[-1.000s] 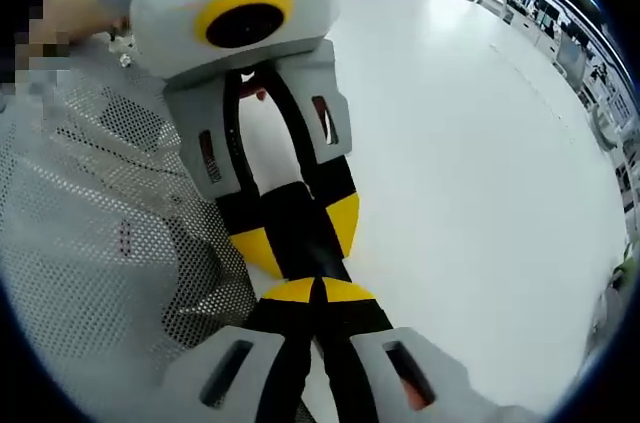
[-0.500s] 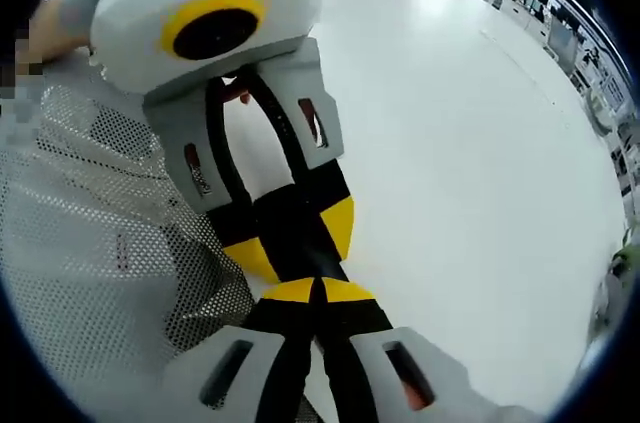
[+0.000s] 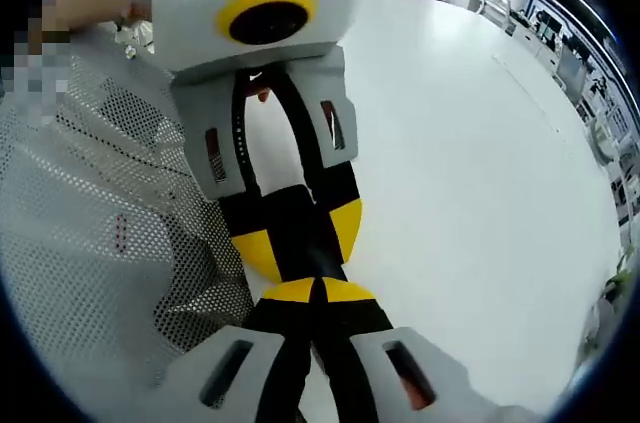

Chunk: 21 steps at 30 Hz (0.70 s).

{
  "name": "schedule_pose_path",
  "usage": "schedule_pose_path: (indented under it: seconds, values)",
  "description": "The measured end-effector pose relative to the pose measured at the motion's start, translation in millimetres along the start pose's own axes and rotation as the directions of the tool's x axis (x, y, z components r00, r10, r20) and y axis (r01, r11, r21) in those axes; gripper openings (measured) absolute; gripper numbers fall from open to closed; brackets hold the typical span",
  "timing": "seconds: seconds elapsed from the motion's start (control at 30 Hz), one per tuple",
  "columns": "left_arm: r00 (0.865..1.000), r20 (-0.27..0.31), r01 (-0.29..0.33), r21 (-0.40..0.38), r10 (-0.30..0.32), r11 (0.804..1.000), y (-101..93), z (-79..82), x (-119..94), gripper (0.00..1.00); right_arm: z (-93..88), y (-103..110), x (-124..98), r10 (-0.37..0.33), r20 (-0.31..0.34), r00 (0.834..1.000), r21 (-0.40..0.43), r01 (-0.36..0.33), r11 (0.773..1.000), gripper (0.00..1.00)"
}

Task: Press the specified remote control buttons in sequence, fully releasing each button before pressing the next.

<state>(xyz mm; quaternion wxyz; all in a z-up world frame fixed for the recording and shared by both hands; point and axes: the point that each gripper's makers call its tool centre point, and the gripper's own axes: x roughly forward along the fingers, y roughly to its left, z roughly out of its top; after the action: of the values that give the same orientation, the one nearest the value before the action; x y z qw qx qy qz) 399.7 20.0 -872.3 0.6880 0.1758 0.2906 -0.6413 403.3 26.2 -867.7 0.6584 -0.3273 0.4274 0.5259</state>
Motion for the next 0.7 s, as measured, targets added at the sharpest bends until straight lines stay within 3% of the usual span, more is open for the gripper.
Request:
schedule_pose_path:
  seconds: [0.17, 0.33, 0.47, 0.7]
  values:
    - [1.0, 0.0, 0.0, -0.001, 0.0, 1.0, -0.2, 0.3, -0.3, 0.25, 3.0, 1.0, 1.5, 0.016, 0.015, 1.0, 0.014, -0.016, 1.0, 0.0]
    - [1.0, 0.001, 0.0, 0.0, 0.0, 1.0, -0.4, 0.7, -0.4, 0.25, 4.0, 2.5, 3.0, 0.002, -0.023, 1.0, -0.046, -0.003, 0.999, 0.0]
    - [1.0, 0.002, 0.0, 0.0, 0.0, 1.0, -0.5, 0.9, -0.4, 0.25, 2.9, -0.5, 3.2, 0.017, -0.039, 0.999, 0.037, -0.015, 0.999, 0.0]
    - [1.0, 0.002, 0.003, 0.0, -0.003, 1.0, -0.8, 1.2, -0.4, 0.25, 3.3, 2.1, 4.2, 0.003, -0.07, 0.998, -0.019, -0.005, 1.0, 0.0]
